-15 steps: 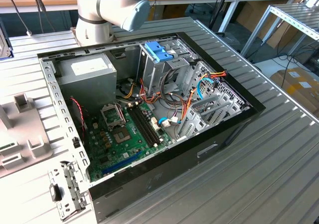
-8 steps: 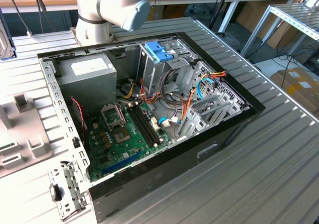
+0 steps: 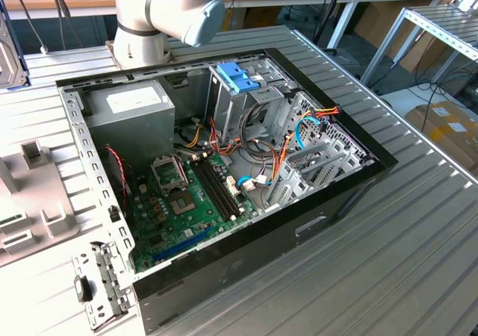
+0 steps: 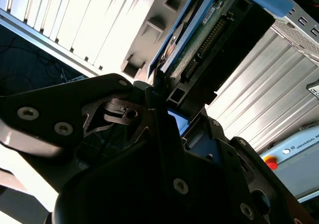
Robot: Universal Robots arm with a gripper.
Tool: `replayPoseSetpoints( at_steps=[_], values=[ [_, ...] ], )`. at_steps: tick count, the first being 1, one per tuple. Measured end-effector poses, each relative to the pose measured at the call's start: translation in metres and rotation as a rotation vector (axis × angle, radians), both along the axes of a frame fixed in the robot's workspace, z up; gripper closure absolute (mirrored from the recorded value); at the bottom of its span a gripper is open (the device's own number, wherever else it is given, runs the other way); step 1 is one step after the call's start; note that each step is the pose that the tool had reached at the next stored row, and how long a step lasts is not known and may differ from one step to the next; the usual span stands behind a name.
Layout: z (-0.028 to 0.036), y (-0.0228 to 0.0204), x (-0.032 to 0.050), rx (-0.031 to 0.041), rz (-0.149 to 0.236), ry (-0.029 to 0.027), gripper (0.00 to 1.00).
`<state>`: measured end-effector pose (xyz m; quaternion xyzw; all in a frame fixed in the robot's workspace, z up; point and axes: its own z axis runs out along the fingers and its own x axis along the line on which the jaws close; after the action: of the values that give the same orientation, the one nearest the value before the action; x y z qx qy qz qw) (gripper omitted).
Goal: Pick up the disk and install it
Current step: 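Pick up the disk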
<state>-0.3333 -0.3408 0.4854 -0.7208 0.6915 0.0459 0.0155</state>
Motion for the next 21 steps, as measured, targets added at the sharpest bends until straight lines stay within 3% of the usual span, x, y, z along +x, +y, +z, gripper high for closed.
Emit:
replayPoseSetpoints(
  at_steps=[21],
  values=[
    [-0.0013, -0.0016, 0.0094, 0.0000, 0.000, 0.0000, 0.63]
  ],
)
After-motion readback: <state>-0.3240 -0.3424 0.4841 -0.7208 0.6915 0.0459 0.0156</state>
